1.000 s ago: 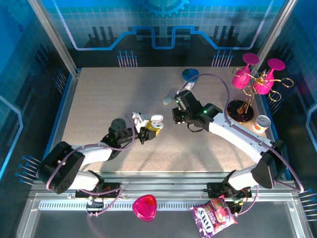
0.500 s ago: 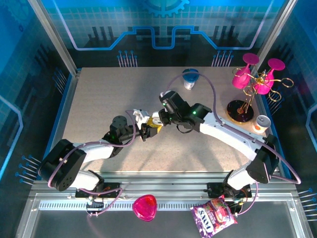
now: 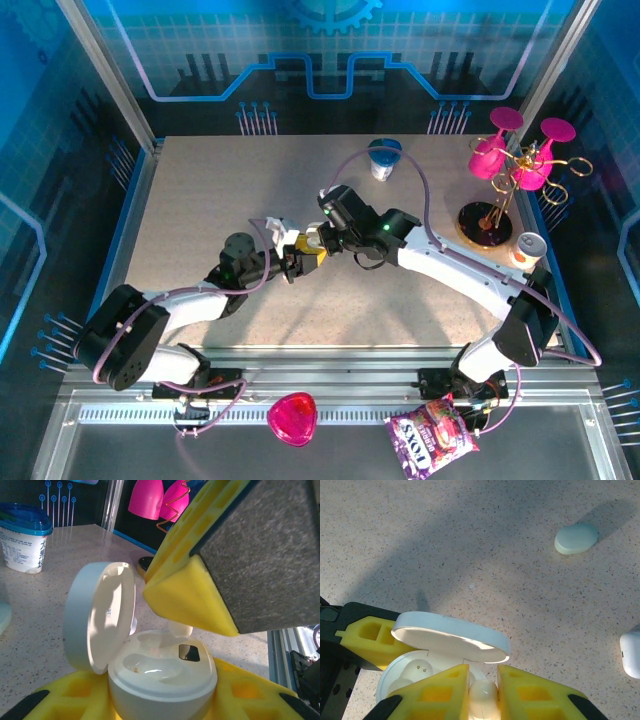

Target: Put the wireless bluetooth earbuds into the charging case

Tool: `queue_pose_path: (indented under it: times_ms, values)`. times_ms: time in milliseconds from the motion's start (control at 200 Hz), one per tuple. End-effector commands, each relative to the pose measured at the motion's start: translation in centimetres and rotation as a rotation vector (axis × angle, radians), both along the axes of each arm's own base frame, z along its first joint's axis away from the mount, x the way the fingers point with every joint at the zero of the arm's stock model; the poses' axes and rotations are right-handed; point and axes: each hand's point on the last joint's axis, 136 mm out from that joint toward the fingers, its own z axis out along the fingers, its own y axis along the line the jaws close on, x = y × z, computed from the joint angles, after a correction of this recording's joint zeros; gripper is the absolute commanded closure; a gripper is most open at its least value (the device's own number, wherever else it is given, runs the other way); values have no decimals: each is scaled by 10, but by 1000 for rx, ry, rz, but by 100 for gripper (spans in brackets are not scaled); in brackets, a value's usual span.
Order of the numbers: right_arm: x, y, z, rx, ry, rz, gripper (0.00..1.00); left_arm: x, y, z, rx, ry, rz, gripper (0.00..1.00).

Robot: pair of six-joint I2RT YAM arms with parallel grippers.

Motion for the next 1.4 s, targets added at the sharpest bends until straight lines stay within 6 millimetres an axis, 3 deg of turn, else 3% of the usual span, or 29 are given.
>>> queue_pose_path:
  times_ms: [0,670,780,1151,1296,1396]
  values:
    - [1,6,2,-7,-24,9,81,-2,-2,33,-65,-73,-32,75]
    - [-14,20,-4,28,29,95,74,1,-5,39,-78,-90,-36,75]
    - [-14,16,8,47,-1,82,71,-1,-4,36,-71,-94,-39,75]
    - [-32,11,63,288,-153,168,41,-11,0,38,-62,-208,-49,75]
    - [-39,0,83,403,-232,187,34,-8,7,43,-75,-220,-14,75]
    - [-36,-16,85,478,-259,131,34,-6,13,56,-93,-249,29,76]
